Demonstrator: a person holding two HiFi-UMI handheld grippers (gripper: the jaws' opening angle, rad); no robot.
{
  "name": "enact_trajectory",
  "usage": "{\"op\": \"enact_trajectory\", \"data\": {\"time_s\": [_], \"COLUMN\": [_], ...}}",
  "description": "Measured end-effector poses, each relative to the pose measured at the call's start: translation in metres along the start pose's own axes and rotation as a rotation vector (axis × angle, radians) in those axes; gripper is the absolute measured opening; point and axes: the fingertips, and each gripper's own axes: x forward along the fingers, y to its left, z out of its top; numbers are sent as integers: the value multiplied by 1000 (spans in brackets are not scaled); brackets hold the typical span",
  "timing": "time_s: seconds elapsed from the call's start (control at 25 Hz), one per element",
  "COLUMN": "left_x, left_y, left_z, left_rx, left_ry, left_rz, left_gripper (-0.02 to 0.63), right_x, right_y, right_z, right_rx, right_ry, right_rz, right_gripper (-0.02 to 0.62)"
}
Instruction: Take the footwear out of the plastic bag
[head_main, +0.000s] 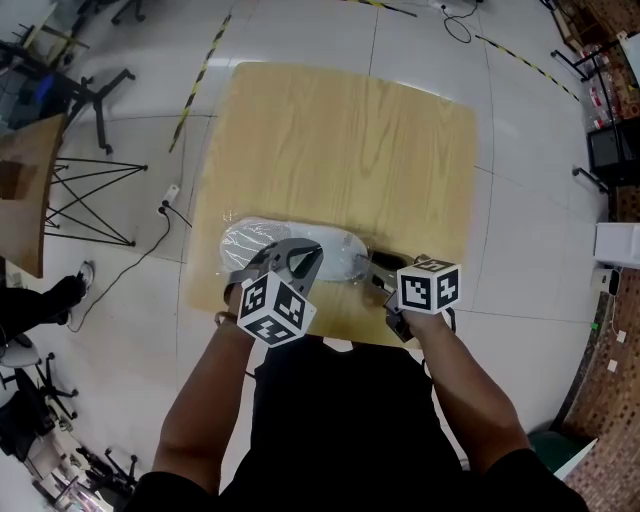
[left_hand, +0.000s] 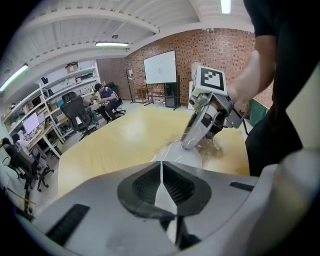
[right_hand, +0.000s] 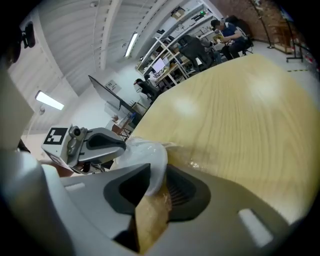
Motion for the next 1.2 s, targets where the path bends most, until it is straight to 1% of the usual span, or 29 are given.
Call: {"op": "enact_trajectory", "data": {"time_s": [0.2, 0.6, 1.04, 1.2], "left_x": [0, 4, 9, 12], "left_y": [3, 7, 3, -8], "left_z": [-6, -7, -19, -31], "left_rx": [28, 56, 48, 42], "left_ry": [19, 45, 74, 136], "left_rz": [7, 5, 1, -30], "left_gripper": [20, 18, 18, 20], "right_x": [-14, -55, -67, -69], "right_y": [-4, -35, -44, -49], "right_z": [8, 12, 4, -6], "right_rx": [-5, 24, 15, 16], "right_ry": [-37, -89, -94, -64], "right_rz": [-14, -76, -116, -136], "right_gripper": [83, 80, 78, 77]}}
